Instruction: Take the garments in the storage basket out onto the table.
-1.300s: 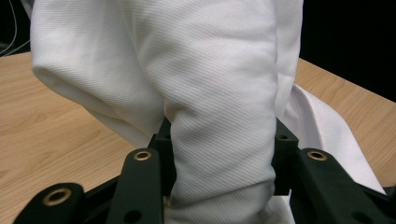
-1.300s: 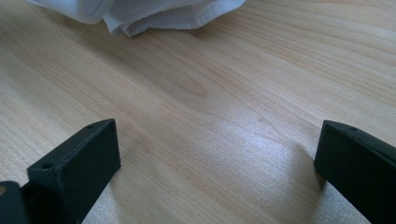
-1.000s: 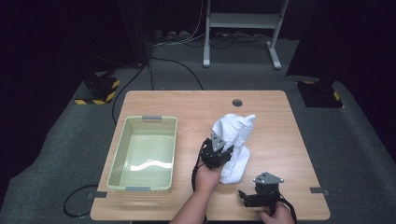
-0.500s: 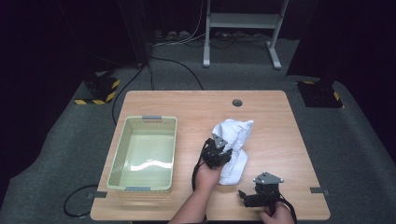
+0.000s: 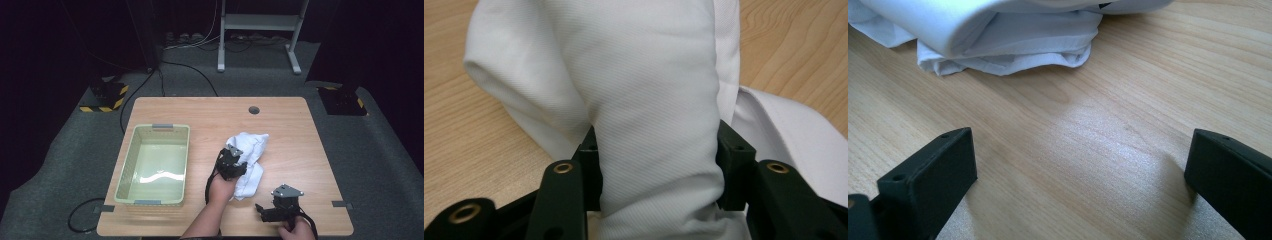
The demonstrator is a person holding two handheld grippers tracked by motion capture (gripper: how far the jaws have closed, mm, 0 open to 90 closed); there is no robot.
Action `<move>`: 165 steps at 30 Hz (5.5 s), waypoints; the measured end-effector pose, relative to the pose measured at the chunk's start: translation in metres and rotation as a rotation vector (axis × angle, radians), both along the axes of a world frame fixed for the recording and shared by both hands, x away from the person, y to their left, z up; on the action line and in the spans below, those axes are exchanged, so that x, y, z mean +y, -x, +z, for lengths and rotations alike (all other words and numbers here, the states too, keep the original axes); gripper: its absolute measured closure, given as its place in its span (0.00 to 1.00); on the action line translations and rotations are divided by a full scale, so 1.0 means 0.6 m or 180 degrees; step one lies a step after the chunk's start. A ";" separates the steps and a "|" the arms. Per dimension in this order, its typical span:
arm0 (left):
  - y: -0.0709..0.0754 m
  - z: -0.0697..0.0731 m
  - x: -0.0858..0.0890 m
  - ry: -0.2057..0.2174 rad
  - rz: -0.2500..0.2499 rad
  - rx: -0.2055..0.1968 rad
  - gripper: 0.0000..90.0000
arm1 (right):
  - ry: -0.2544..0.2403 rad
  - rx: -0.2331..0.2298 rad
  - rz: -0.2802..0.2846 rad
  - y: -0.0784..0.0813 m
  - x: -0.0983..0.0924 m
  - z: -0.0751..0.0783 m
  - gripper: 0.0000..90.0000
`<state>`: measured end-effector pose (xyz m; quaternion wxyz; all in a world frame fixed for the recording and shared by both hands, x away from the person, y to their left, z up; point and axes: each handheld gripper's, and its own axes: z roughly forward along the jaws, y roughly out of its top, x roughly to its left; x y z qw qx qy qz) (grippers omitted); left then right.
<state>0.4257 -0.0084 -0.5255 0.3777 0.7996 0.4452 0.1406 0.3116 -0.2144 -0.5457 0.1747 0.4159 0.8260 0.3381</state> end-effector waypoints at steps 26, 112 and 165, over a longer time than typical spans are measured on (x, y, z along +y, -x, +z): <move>-0.003 0.013 -0.001 -0.0074 -0.0145 -0.0005 0.12 | -0.0006 0.0003 0.0001 0.000 0.000 0.000 0.00; 0.163 0.147 0.142 0.0559 -0.0340 -0.0885 0.00 | 0.0005 -0.0001 0.0000 0.000 0.000 0.000 0.00; 0.241 -0.034 0.142 -0.0447 -0.0635 -0.0528 0.00 | 0.0007 -0.0001 0.0008 0.000 0.001 0.000 0.00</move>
